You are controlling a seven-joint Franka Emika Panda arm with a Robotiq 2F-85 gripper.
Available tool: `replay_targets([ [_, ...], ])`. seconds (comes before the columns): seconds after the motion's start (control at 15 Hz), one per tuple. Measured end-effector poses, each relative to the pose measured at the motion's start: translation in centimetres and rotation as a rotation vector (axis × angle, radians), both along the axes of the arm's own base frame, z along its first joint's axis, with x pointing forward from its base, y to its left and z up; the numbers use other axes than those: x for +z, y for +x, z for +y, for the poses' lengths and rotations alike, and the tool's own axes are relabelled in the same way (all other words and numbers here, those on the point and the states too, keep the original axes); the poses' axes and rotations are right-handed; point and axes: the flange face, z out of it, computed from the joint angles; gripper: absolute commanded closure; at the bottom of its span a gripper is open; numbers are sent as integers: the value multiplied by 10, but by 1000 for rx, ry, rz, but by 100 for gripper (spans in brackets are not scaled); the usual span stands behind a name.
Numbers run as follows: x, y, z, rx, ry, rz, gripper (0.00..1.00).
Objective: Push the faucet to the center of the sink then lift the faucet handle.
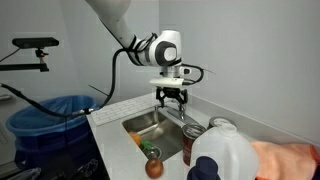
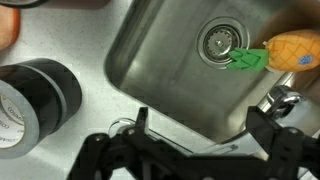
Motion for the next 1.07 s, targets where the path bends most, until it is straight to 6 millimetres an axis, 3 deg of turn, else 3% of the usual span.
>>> replay_targets([
  [0.4, 9, 23, 13, 21, 13, -103, 0],
  [1.07, -12, 52, 10, 31, 0, -130, 0],
])
